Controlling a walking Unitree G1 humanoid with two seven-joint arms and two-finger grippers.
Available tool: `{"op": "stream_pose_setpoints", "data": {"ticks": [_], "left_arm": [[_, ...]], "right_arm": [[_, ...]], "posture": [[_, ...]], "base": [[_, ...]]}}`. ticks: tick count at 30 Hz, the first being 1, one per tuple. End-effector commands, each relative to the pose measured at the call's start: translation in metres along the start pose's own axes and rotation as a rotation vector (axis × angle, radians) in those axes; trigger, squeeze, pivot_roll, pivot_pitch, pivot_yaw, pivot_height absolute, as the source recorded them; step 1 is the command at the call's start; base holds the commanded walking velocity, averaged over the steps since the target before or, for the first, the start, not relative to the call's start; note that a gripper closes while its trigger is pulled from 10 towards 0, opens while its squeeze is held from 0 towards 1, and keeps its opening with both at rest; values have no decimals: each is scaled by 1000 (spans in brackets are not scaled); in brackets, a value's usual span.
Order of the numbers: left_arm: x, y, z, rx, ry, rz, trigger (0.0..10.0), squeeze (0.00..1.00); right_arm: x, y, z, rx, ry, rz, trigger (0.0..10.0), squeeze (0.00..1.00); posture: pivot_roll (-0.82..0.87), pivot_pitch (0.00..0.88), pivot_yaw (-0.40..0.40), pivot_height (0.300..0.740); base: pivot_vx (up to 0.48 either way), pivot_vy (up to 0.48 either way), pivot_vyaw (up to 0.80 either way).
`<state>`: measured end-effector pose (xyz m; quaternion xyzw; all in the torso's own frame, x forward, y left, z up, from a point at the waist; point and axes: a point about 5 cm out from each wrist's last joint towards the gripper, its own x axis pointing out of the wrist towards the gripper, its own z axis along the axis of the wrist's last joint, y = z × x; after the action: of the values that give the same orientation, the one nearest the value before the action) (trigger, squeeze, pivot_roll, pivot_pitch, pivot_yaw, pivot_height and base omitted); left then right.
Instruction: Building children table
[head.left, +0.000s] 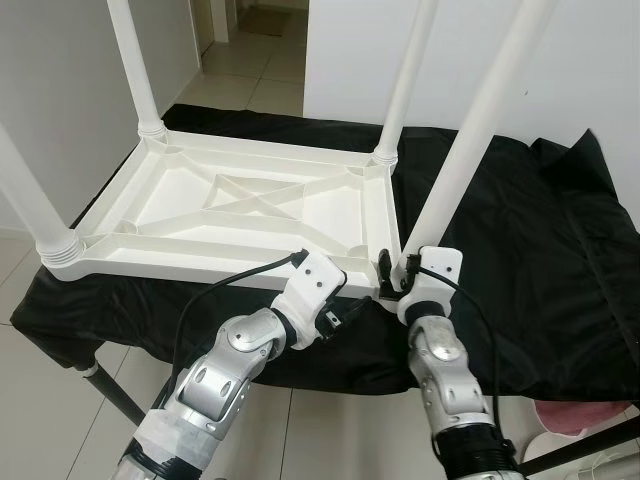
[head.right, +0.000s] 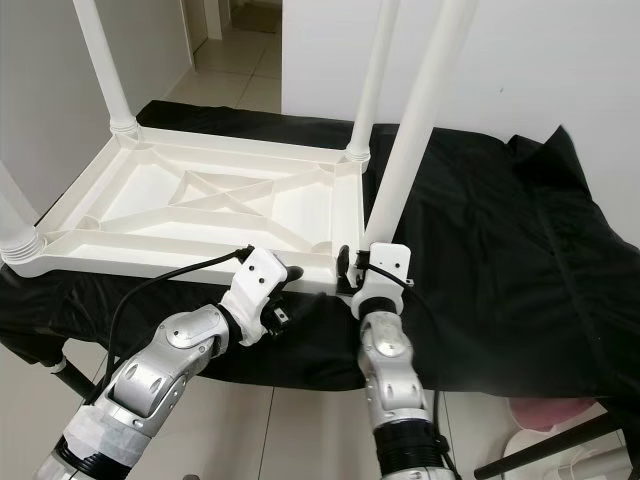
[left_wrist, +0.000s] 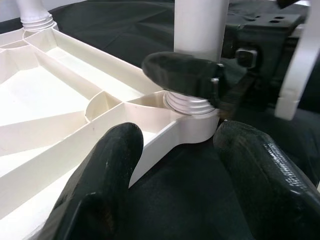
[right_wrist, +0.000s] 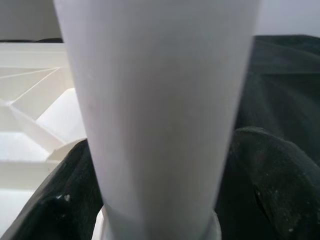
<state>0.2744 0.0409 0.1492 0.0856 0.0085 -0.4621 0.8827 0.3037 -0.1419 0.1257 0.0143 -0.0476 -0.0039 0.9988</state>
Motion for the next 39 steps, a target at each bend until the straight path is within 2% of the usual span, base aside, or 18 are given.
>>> {"op": "stream_pose_setpoints", "data": {"ticks": [1,2,3,5,6,9,11,14,21,23,26,27,28,29,32,39], "left_arm": [[1,2,-2,3,13,25,10000,0],[1,2,-2,3,13,25,10000,0],[1,2,-2,4,12,24,10000,0],[1,2,-2,4,12,24,10000,0],[2,3,-2,4,12,23,10000,0],[2,3,-1,4,11,22,10000,0],[4,3,0,7,6,17,10000,0],[5,3,1,7,3,14,10000,0],[7,2,0,24,4,0,10000,0],[8,0,1,17,1,-22,10000,0],[8,0,1,14,0,-34,10000,0],[4,3,1,22,0,-53,10000,0],[4,3,1,22,0,-53,10000,0],[-2,12,1,23,10,-57,10000,0],[-7,19,0,36,17,-54,10000,0],[-9,19,1,52,4,-56,10000,0]], "right_arm": [[-3,-8,-1,15,4,72,10000,1000],[-3,-8,-1,15,4,72,10000,1000],[-4,-16,-1,-5,5,150,10000,624],[-3,-18,0,-20,-1,168,10000,624],[-2,-19,0,-23,1,183,10000,0],[0,-21,2,-34,-4,214,10000,0],[3,-23,4,-58,-3,309,10000,0],[4,-23,6,-72,-3,367,10000,0],[14,-13,7,-53,-11,465,10000,0],[16,-8,-1,-87,23,519,10000,0],[17,-7,-4,-102,35,535,10000,0],[19,-9,-6,-110,44,543,4392,0],[19,-9,-6,-110,44,543,4392,0],[20,-14,-9,-123,58,556,0,0],[20,-19,-12,-124,73,562,0,0],[23,-26,-14,-134,76,552,0,0]], "posture": [[26,31,-62,740],[26,31,-62,740],[23,30,-59,740],[23,30,-59,740],[19,28,-55,740],[17,27,-52,740],[17,25,-49,740],[15,26,-47,740],[14,20,-43,740],[16,13,-38,740],[16,13,-38,740],[19,12,-38,740],[19,12,-38,740],[28,10,-45,740],[29,11,-47,740],[31,12,-46,740]], "base": [[0,0,0],[0,0,0],[0,0,0],[0,0,0],[0,0,0],[0,0,0],[0,0,0],[0,0,0],[0,0,0],[0,0,0],[0,0,0],[0,0,0],[0,0,0],[0,0,0],[0,0,0],[0,0,0]]}}
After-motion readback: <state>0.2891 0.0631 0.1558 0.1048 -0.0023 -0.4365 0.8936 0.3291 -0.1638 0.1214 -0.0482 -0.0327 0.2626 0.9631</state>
